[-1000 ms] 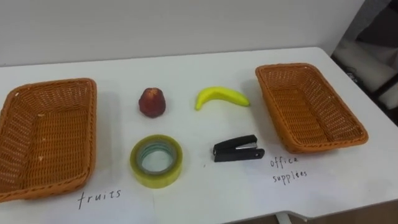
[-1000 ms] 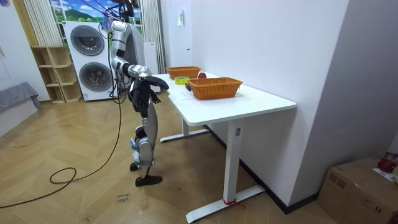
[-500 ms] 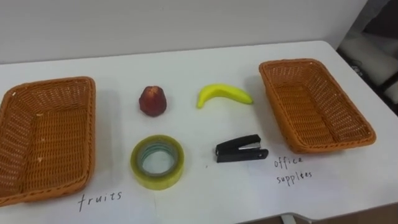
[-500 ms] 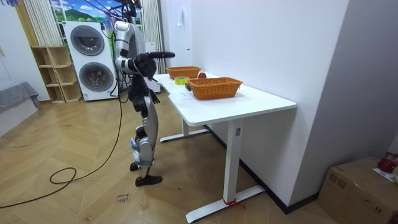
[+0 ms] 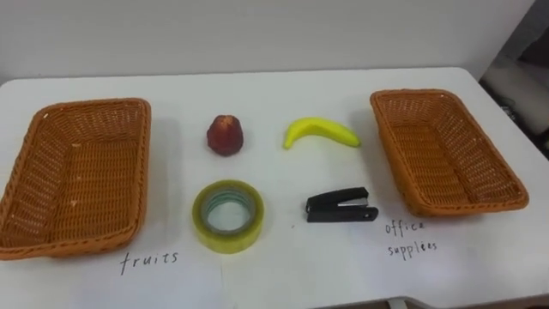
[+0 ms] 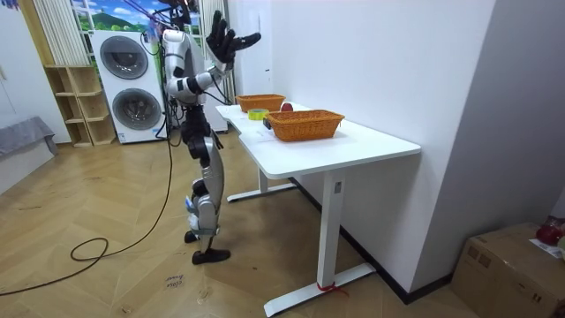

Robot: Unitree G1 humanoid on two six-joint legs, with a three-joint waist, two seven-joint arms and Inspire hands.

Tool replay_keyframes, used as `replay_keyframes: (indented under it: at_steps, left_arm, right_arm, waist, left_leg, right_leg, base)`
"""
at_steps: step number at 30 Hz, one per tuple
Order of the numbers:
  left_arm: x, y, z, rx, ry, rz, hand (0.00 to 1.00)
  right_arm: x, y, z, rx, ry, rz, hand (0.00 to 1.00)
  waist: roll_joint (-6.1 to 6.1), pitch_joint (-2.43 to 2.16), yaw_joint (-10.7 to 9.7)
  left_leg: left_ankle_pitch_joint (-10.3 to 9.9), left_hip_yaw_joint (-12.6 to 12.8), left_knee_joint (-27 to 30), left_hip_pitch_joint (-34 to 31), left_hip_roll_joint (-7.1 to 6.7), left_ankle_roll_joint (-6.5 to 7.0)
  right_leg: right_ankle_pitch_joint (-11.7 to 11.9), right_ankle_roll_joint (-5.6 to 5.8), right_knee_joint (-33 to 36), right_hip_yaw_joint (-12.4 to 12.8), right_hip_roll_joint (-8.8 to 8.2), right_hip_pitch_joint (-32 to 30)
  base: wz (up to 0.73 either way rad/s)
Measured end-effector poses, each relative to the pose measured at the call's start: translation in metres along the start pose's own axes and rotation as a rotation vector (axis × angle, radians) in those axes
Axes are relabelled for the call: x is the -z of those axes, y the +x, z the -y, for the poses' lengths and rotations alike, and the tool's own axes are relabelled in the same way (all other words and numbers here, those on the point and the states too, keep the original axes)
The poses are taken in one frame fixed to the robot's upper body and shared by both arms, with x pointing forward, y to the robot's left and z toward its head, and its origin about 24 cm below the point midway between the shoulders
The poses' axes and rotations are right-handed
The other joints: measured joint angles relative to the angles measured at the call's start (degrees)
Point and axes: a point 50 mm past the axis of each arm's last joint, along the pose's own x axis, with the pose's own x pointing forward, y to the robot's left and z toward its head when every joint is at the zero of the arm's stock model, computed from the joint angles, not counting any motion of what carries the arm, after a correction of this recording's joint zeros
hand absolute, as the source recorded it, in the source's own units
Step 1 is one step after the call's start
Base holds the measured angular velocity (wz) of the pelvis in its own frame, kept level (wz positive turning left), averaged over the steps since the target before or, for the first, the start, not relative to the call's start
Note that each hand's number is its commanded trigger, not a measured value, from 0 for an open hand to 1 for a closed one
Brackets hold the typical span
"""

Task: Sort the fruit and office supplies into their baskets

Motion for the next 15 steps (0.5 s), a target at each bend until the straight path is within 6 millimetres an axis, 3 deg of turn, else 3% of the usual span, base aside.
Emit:
replay_keyframes:
  at_steps: [9, 13, 15]
  left_arm:
    - [-0.004, 0.001, 0.000, 0.037, 0.019, 0.017, 0.00]
    - [-0.004, 0.002, -0.001, 0.039, 0.032, 0.019, 0.00]
    - [-0.003, 0.001, 0.001, 0.048, 0.047, 0.013, 0.00]
  right_arm:
    - [-0.005, -0.010, -0.028, -0.266, -0.033, 0.087, 0.00]
    - [0.000, -0.025, -0.045, -0.455, -0.086, 0.075, 0.00]
    - [0.002, -0.031, -0.052, -0.522, -0.105, 0.077, 0.00]
  waist:
    - [-0.89, 0.40, 1.9]
    - [-1.64, 0.04, 2.6]
    - [-1.60, 0.06, 2.9]
  left_leg:
    - [0.0, 0.1, 0.0, 0.1, 0.12, -0.01]
    - [0.0, -0.2, 0.0, 0.2, 0.20, -0.01]
    - [0.0, -0.3, 0.1, 0.4, 0.50, -0.01]
  right_leg:
    - [0.0, 0.02, -0.7, -0.1, 0.07, 0.8]
    - [0.1, -0.01, -0.8, -0.3, 0.04, 1.0]
    - [0.1, -0.01, -0.8, -0.5, -0.05, 1.3]
  base:
    - [0.00]
    - [0.03]
    - [0.06]
